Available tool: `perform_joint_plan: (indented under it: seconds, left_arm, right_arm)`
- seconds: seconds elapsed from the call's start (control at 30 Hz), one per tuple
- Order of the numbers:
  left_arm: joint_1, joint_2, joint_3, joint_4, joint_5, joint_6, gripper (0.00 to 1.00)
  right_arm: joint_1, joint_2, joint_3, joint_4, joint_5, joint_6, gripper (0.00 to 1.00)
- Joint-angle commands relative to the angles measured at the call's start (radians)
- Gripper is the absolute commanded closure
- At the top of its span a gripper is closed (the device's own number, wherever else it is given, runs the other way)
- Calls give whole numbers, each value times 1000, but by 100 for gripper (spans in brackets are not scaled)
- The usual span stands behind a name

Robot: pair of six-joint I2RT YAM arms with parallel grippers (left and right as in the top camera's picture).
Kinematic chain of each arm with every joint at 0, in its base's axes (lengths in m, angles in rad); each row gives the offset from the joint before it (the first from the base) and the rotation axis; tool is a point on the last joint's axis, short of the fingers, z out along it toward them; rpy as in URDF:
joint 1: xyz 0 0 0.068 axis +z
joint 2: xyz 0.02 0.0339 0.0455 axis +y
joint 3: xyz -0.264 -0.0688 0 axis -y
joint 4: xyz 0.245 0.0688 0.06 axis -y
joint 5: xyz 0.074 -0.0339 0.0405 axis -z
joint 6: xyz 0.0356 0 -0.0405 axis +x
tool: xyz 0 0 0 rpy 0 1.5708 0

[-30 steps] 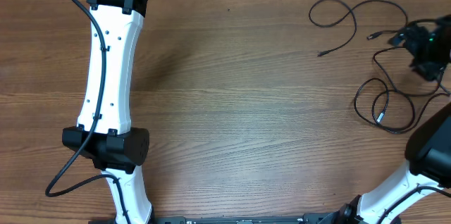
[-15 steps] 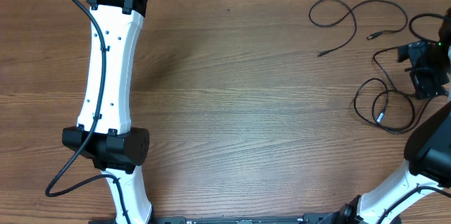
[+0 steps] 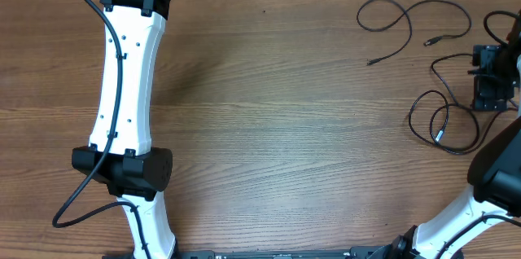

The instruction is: Untangle cables

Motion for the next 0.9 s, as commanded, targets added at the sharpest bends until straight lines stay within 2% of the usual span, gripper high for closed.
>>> perform_joint_plan:
  seconds: [0.0, 0.1, 0.4, 0.63, 0.87]
  left_arm:
    - [-6, -17, 16, -2, -12, 22, 0]
    - [-7, -17, 16, -3, -8, 22, 0]
    - [-7, -17, 16, -29, 8, 21, 0]
    - [-7, -17, 16, -28, 45, 10, 0]
    - [-8, -17, 16, -29, 52, -10, 0]
  right_arm:
    - [-20, 15, -26, 25, 56, 29, 0]
    - [-44, 15, -26, 48, 82, 18, 0]
    - [-150, 55, -26, 86, 70, -133, 0]
    - [-163, 120, -26, 98, 44, -136, 0]
    - [-161, 171, -26, 182, -41, -140, 0]
